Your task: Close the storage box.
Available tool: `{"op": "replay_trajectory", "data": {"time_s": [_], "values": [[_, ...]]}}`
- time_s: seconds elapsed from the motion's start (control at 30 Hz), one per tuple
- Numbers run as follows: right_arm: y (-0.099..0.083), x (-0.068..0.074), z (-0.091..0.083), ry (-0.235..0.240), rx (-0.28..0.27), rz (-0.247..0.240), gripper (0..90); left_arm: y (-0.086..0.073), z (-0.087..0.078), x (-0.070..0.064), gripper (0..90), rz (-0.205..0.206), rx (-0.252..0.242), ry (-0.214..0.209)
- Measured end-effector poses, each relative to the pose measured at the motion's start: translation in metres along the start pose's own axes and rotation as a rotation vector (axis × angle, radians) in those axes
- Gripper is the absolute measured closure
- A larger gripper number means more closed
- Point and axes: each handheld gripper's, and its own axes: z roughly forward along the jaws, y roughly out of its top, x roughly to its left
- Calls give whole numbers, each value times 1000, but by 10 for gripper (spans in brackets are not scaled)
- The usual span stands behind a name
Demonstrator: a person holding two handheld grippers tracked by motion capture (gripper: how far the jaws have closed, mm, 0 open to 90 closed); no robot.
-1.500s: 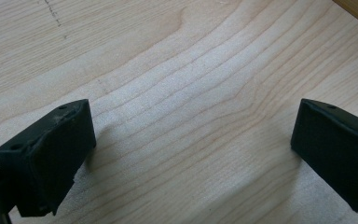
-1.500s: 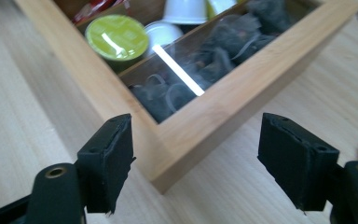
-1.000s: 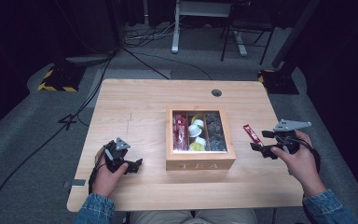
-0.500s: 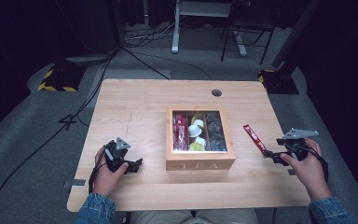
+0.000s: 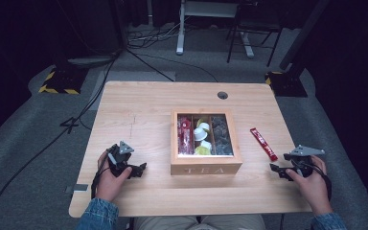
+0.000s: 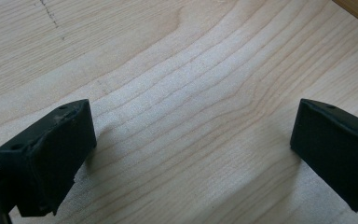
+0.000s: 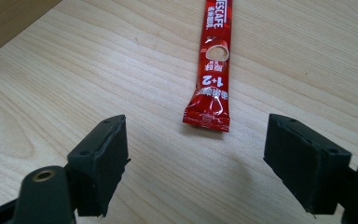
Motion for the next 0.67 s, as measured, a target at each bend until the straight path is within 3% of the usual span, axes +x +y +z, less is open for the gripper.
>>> {"op": "replay_trajectory", "data": {"time_s": [0.13,0.27,0.67], "values": [[-8,0,7,-14,-11,14,211,0,0,0,3,0,0,0],[-13,-1,12,5,-52,60,152,0,0,0,2,1,0,2],[-12,1,13,-8,-51,64,141,0,0,-2,1,-14,-1,21]]}}
